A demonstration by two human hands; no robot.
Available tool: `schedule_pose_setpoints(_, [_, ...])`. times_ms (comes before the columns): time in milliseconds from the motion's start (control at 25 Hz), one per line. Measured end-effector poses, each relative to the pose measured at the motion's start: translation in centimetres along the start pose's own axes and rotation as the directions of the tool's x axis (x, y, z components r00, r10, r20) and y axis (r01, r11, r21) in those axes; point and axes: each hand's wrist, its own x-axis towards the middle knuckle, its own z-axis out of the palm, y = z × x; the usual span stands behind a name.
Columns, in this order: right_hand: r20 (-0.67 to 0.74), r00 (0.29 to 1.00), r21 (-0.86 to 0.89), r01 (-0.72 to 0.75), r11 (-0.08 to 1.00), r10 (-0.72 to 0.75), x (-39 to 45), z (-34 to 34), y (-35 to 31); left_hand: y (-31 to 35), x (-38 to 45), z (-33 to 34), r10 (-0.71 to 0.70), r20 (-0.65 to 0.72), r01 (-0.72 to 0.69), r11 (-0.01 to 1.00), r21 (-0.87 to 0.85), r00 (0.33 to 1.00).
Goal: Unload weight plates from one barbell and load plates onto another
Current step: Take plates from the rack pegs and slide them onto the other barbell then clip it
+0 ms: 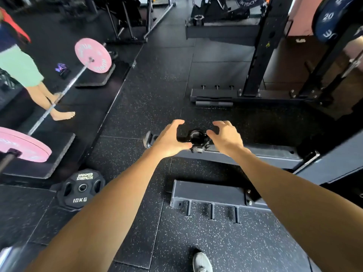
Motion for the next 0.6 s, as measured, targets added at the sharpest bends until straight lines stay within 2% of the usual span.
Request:
schedule_pose_setpoints(160, [-0.035, 0.99, -0.068, 0.137, 0.988, -0.14, -6.8, -3.7, -2.6, 1.2, -6.7, -2.1, 0.075, -0.093, -0.072, 0.997, 0.028, 0.993])
schedule_pose_setpoints(320, [-0.093, 0.967, -0.117, 0.226, 0.967, -0.238, -17.2, -7.3, -4.5, 3.0, -16.9, -3.6, 0.177, -0.184, -0.174, 0.984, 0.033, 0.967])
schedule_pose_setpoints(600, [-0.184, 0.933, -0.193, 0.275, 0.942, -0.31, -33.4, -15.4, -6.3, 9.9, -32.2, -5.9, 0.316, -0.257, -0.318, 0.947, 0.036, 0.913])
